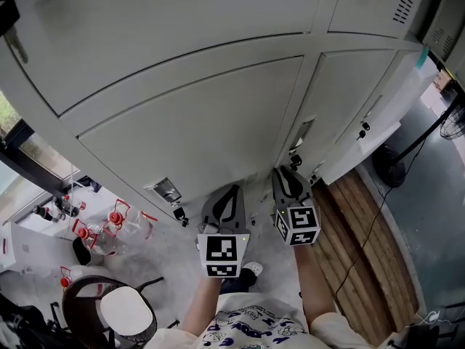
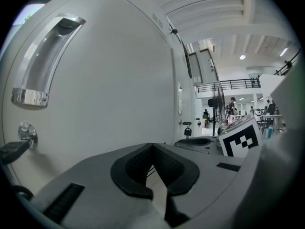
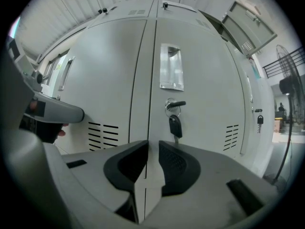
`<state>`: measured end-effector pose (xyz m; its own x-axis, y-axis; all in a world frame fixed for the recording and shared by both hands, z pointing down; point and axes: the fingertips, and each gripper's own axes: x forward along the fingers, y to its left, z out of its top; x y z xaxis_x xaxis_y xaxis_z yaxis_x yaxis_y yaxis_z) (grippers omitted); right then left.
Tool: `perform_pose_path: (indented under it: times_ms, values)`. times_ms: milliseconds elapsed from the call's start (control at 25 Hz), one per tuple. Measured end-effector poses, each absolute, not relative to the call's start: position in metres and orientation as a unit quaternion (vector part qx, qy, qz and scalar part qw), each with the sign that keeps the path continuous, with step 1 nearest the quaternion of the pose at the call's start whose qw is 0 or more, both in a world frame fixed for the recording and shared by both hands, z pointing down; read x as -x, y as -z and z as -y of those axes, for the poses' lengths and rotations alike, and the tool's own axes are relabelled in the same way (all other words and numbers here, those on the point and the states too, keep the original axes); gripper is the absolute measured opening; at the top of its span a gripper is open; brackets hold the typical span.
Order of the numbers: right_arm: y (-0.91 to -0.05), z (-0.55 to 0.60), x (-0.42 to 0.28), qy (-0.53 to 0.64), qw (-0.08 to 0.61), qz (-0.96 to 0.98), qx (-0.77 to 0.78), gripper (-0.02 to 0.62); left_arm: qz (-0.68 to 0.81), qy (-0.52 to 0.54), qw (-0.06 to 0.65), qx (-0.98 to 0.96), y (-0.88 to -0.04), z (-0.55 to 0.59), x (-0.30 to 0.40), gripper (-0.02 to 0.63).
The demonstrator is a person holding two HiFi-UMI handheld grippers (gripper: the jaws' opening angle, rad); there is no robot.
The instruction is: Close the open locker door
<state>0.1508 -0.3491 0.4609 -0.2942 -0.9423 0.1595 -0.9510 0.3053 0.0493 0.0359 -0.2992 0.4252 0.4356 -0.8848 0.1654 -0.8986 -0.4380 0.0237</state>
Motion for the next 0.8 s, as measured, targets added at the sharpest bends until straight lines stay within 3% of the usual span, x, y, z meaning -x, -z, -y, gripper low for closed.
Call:
perform_pose_path:
  times_ms: [400,480,800]
  values:
    - [-0.46,0.346,-0.151,-0.035,0.075,0.805,-0.588,0.064,0.528,-0.063,0.051,-0.845,-0.422,0.293,-0.036,0.003]
    - [-0.458,0.34,-0.151,-0.035,0.075,0.806,-0.586,0.121,0.527,-0.062,0.05,-0.846,-0.421,0.291,-0.037,0.003]
    - [-0.45,0.309,-0.163,-0.034,0.061,0.795,-0.603,0.121,0.51,-0.058,0.041,-0.857,-0.413,0.28,-0.05,0.003]
